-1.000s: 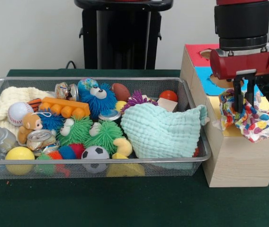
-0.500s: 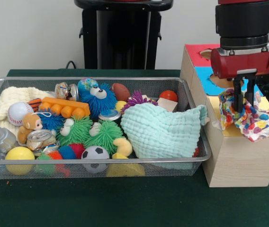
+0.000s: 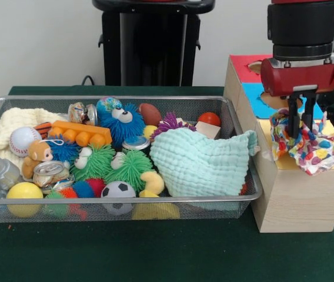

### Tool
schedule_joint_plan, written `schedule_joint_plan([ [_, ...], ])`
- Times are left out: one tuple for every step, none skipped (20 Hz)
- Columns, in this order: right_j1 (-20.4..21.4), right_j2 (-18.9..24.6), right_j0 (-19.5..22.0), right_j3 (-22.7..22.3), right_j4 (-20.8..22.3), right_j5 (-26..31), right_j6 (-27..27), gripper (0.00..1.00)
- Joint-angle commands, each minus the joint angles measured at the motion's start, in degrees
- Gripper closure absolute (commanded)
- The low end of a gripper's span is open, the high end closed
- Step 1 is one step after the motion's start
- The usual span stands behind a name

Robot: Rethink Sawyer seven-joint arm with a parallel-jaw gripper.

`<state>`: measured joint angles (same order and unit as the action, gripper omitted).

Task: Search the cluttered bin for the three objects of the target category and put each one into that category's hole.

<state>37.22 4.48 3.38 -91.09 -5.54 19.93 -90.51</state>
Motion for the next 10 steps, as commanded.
schedule_joint_plan([
  [-2.8,-1.1,-0.9,0.0,-0.9,8.4,-10.2,1.0],
  [-3.0,-1.1,-1.0,0.0,-0.9,8.2,-10.2,1.0],
  [-3.0,-1.1,-1.0,-0.1,-0.9,8.1,-10.2,1.0],
  [-3.1,-1.2,-1.1,-0.1,-0.8,8.0,-10.0,1.0],
  [-3.2,-1.2,-1.2,-0.2,-0.8,7.8,-10.0,1.0],
  [-3.3,-1.2,-1.3,-0.4,-0.8,7.6,-10.1,1.0],
  [-3.3,-1.3,-1.3,-0.5,-0.9,7.5,-10.2,1.0],
  [-3.2,-1.4,-1.5,-0.6,-1.0,7.5,-10.4,1.0],
  [-3.2,-1.4,-1.6,-0.8,-1.1,7.3,-10.5,1.0],
  [-3.2,-1.4,-1.7,-0.9,-1.2,7.2,-10.6,1.0],
])
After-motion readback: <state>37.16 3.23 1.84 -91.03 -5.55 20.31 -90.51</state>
